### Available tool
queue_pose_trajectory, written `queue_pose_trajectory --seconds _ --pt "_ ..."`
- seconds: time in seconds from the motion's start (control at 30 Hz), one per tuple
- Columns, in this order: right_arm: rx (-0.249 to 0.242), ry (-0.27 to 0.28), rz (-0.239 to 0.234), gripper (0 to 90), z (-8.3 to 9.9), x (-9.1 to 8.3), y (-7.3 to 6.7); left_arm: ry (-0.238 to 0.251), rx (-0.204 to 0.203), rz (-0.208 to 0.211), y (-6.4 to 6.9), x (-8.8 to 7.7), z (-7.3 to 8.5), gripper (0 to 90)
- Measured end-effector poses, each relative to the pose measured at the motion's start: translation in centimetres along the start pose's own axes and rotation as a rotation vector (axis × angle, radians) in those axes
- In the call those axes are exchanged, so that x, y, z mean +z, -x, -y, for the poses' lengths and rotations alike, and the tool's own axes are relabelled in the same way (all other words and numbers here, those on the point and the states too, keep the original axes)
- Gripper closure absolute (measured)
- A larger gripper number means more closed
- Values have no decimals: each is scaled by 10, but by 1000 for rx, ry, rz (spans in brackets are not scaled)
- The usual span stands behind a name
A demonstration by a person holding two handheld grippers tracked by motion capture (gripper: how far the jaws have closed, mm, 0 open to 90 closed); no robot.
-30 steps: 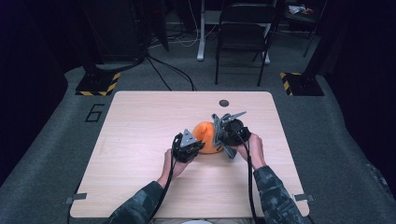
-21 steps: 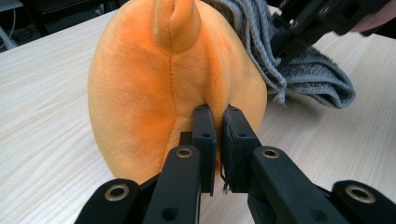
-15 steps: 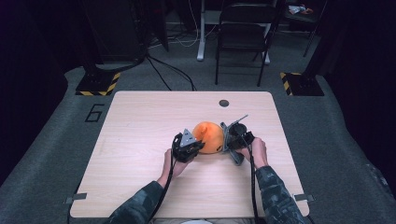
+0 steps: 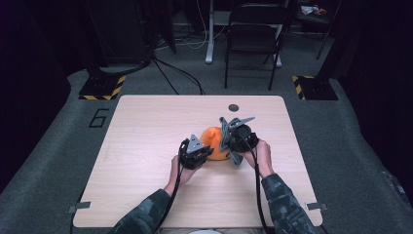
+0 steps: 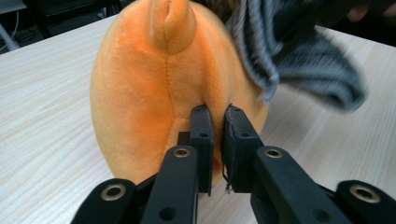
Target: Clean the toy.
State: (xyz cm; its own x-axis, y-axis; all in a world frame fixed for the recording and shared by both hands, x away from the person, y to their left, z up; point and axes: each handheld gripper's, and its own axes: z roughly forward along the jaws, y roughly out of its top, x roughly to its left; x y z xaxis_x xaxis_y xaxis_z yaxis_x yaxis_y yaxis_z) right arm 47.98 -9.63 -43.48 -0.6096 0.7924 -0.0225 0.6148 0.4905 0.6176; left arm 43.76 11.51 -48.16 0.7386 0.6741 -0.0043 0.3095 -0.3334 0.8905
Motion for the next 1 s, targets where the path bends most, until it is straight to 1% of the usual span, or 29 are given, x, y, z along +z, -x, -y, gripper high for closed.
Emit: queue_pose_trajectory --seconds 0.07,0.13,0.17,0.2,0.23,0.27,0.33,0.37,0.4,0.43,0.47,0.57,0.6,0.67,0.7,0.73,0.77,0.8,0.83,0.93,1.0 --pt "3 -1 -3 697 1 2 2 -2 7 2 0 -1 -1 796" --pt "11 -9 -4 697 4 2 7 17 12 -1 0 -3 -4 699" --pt "19 -12 -4 697 5 3 8 17 12 -1 0 -3 -4 656" --pt "19 -12 -4 697 5 3 8 9 15 3 -1 -5 -5 656" --pt "32 -13 -9 697 5 4 10 21 7 -10 0 -6 -6 617" --pt "34 -16 -12 697 6 5 12 20 14 -17 -1 -8 -7 583" --pt "35 -13 -8 697 7 5 13 21 6 -40 -4 -10 -8 550" --pt "37 -18 -7 697 7 5 14 21 -4 -50 -6 -10 -7 534" --pt "36 -22 -13 697 7 5 14 4 -7 -60 -9 -12 -7 506" --pt "36 -22 -13 697 7 5 14 -2 -19 -75 -11 -12 -6 506" --pt "40 -17 -8 697 7 5 14 -20 -24 -81 -14 -12 -6 471" --pt "41 -15 -4 697 7 6 13 -72 -60 -65 -19 -8 -2 449" --pt "39 -16 -4 697 7 6 13 -70 -66 -63 -20 -7 -1 445" --pt "38 -16 -4 697 7 6 13 -98 -56 -58 -19 -4 -1 473" --pt "38 -16 -3 697 7 6 13 -104 -54 -61 -18 -3 0 484" --pt "35 -22 -11 697 7 5 14 -100 -55 -67 -17 -1 0 551" --pt "31 -22 -12 697 7 5 14 -100 -57 -69 -16 -1 0 576" --pt "31 -21 -8 697 7 5 14 -96 -60 -70 -16 0 0 621" --pt "31 -21 -8 697 7 5 14 -92 -61 -68 -16 0 0 621" --pt "36 -27 -4 697 8 4 16 -79 -60 -60 -14 2 -1 712" --pt "50 -19 4 697 9 4 17 -64 -54 -61 -13 2 -1 755"
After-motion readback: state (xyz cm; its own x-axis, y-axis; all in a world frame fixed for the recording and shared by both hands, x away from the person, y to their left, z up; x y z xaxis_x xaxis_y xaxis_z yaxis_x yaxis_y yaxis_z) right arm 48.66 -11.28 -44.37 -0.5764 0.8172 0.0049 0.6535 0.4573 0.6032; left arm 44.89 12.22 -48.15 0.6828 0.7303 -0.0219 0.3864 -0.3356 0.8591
